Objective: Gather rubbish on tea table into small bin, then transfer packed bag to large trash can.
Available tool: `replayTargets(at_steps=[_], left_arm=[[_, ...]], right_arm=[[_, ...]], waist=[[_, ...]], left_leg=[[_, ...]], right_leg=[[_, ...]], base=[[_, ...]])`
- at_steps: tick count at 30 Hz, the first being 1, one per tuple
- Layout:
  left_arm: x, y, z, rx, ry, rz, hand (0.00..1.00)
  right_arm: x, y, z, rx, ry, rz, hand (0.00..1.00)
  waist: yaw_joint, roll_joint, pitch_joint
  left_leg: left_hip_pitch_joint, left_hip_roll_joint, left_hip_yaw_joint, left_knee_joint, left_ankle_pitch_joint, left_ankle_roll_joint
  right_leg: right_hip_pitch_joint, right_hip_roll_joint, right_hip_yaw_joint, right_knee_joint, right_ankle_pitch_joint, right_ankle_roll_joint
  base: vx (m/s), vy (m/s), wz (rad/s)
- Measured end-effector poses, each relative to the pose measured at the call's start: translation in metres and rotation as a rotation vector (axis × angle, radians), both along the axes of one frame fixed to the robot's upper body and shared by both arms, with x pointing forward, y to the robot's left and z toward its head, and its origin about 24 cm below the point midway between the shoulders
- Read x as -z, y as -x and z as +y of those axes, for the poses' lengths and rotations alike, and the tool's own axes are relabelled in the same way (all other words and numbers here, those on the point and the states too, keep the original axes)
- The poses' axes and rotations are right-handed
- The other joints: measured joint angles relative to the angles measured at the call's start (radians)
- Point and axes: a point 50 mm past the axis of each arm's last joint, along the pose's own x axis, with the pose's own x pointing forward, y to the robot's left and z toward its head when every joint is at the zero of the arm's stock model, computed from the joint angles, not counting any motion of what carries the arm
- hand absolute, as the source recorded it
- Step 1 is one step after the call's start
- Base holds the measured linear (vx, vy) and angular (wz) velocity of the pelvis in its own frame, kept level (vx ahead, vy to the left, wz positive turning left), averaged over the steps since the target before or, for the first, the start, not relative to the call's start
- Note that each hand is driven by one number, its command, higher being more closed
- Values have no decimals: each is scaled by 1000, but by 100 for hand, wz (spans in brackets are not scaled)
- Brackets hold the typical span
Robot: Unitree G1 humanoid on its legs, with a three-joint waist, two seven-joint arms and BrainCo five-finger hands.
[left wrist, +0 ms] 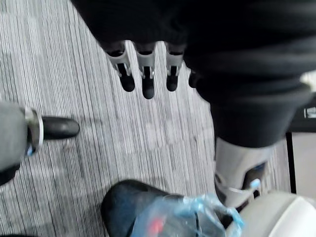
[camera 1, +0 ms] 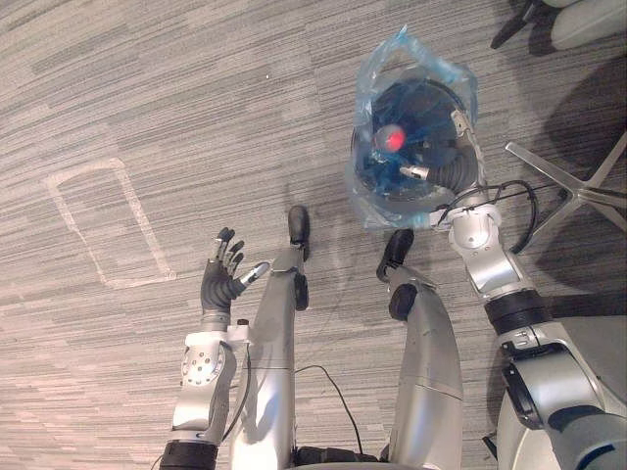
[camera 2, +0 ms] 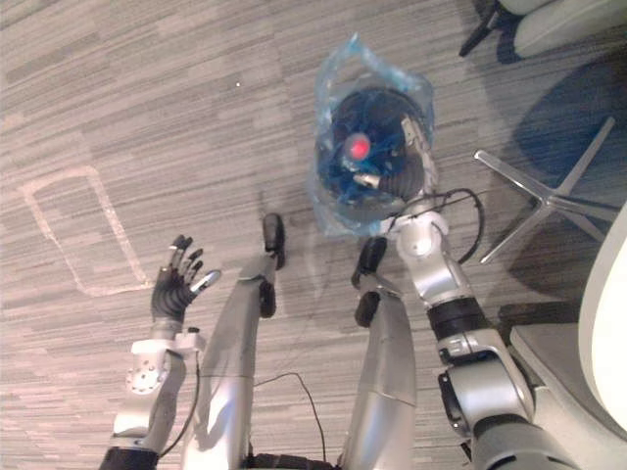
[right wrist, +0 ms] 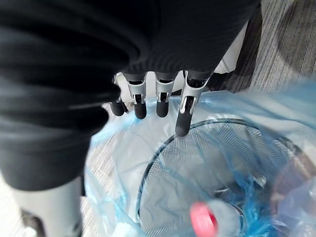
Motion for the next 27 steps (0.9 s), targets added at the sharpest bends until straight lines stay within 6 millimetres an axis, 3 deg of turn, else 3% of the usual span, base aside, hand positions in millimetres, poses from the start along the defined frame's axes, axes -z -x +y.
replayTargets(at_steps=[6,10,13,15,18,21,24,27], left_arm=[[5,0,-2,-10,-54,30,0],[4,-2,-2,-18,-64,24,0],[30,-30,6,-106,-92,158,0],[44,-46,3,-119,-101,244,0],[56,-56,-9,-104,-92,319,0],[51,-77,-31,-68,-97,359,0],[39,-91,-36,-68,-101,335,0],[47,-87,-36,-69,-93,361,0]], right_arm=[[23,6,8,22,165,26,0],[35,9,12,18,254,52,0],[48,8,28,-34,395,100,0],[59,2,42,-67,486,146,0],[76,-4,51,-77,532,223,0],[89,-8,68,-94,548,289,0],[90,-13,86,-104,577,308,0],[93,-17,75,-49,571,345,0]], waist=[[-1,-4,-65],[-2,-7,-73],[-7,-11,-94],[-12,-12,-95],[-19,-13,-95],[-25,-18,-95],[-53,-23,-93],[-52,-26,-92]], left_leg=[[8,8,8,-20,-1,7],[24,10,8,-36,4,3],[30,11,9,-60,16,2],[34,16,7,-68,28,2],[35,22,9,-68,30,3],[35,27,15,-71,31,4],[33,27,19,-105,43,6],[27,24,20,-126,52,5]], right_leg=[[7,8,-3,-23,8,-7],[24,11,-8,-44,12,-9],[29,15,-9,-66,21,-8],[45,23,-18,-90,34,-7],[54,27,-24,-101,38,-6],[54,29,-26,-104,41,-9],[50,32,-27,-132,57,-9],[38,33,-28,-141,62,-9]], base=[[-7,1,-2],[0,0,0],[0,0,0],[4,3,-2],[0,0,0],[-10,-2,-1],[-21,-3,-3],[0,0,0]])
